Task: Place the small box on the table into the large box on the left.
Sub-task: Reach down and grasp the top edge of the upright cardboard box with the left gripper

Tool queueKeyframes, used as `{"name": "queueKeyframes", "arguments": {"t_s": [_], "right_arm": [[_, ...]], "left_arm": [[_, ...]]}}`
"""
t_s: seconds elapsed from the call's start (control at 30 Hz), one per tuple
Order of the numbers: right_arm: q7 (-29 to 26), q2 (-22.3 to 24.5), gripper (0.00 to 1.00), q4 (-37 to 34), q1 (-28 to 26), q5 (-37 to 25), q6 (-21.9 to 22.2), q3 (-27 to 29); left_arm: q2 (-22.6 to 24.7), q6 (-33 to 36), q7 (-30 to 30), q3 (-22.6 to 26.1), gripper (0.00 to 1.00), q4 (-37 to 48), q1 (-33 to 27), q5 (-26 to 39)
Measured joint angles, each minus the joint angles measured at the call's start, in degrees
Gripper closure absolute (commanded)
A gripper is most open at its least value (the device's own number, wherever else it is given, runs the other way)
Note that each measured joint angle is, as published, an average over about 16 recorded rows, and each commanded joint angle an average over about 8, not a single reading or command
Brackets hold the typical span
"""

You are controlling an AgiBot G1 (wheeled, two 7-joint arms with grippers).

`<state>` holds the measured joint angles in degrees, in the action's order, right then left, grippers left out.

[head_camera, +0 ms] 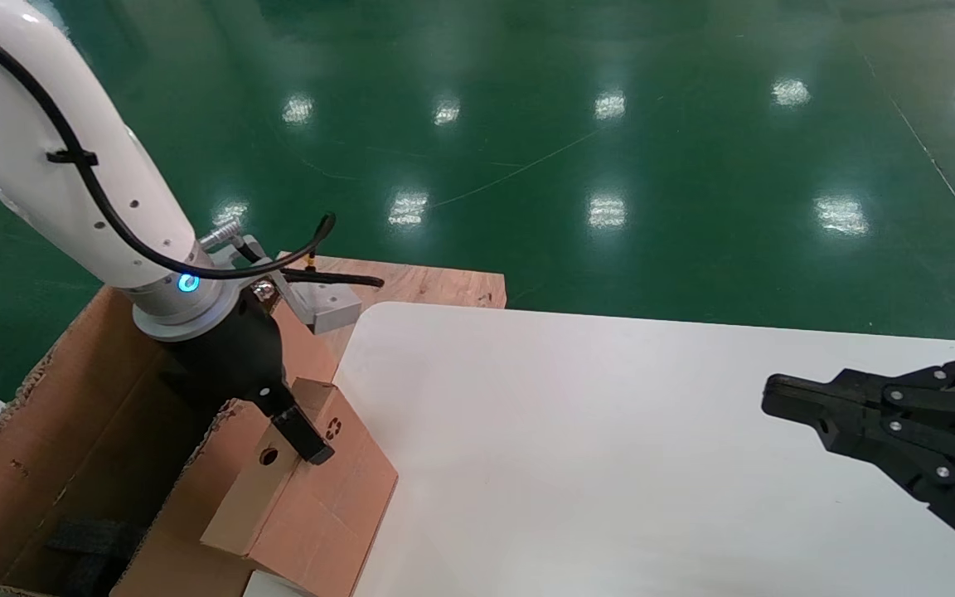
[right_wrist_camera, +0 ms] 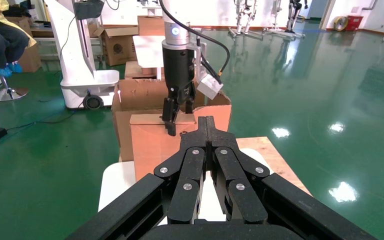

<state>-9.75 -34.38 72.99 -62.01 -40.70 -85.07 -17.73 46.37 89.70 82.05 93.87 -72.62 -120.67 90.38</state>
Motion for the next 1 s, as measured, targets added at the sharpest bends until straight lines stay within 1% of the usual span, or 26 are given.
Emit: {"name": "queueKeyframes", "arguments": {"t_s": [0.5,0.77,1.0], "right_arm": [[0.01,0.01,1.0,-0.01,0.0,0.02,0.02,-0.02],[0.02,0.02,1.0,-0.02,0.01,0.03,0.02,-0.02],[0.02,0.02,1.0,-0.02,0.01,0.03,0.02,-0.02]], "left_arm": [[1.23,-1.13,-0.73,2.18,0.01,1.48,0.53,-1.97],[1.18,-1.4,-0.82,2.23,1.0,1.61,0.55,-2.23],[1.18,-1.26,-0.81,2.15,1.0,1.54,0.55,-2.09]]}}
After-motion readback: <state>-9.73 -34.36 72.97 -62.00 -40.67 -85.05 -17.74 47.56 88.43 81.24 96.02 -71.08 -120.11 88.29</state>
